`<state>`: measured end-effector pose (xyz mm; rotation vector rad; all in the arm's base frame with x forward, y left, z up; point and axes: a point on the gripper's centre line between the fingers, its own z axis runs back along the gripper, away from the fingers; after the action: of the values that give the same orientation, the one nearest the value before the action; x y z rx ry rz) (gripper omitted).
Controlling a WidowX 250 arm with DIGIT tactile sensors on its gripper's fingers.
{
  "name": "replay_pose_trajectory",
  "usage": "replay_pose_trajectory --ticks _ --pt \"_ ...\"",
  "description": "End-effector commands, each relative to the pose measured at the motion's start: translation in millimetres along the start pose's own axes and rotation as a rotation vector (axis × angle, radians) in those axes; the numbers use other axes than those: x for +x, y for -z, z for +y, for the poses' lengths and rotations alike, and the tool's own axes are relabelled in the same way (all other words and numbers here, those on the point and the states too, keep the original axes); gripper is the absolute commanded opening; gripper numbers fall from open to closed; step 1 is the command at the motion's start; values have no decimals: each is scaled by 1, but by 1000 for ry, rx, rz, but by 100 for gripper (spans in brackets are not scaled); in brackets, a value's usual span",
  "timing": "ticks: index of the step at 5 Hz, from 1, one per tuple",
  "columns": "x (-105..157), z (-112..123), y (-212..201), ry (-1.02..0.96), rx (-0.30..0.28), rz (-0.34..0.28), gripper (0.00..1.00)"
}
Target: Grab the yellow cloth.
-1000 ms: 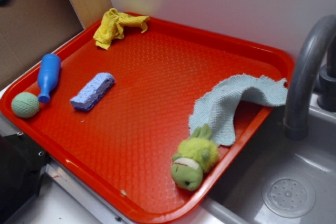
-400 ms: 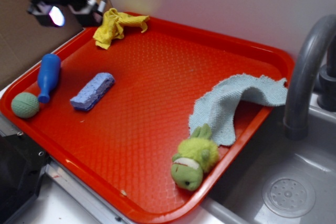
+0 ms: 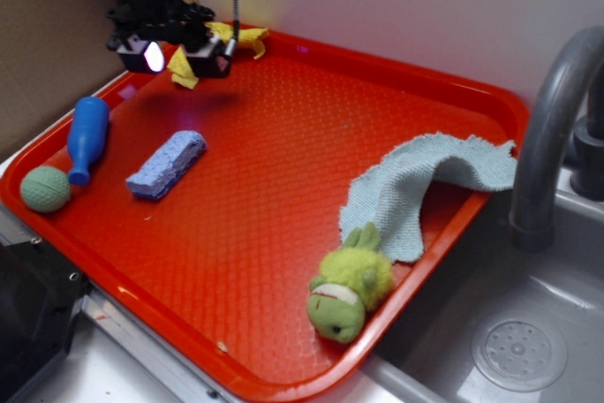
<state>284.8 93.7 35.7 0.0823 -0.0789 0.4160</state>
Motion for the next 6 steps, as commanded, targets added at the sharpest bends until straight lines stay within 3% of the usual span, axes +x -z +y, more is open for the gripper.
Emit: replay_pose_trajectory --ticks 1,3,4,5,6 --pt "17 -9 5 29 13 -23 100" --pt "17 -9 5 29 13 -23 100" --pt "28 5 -1 37 28 -119 100" --pt "46 10 -5 59 106 -190 100" --pt "53 12 -10 39 90 -256 100"
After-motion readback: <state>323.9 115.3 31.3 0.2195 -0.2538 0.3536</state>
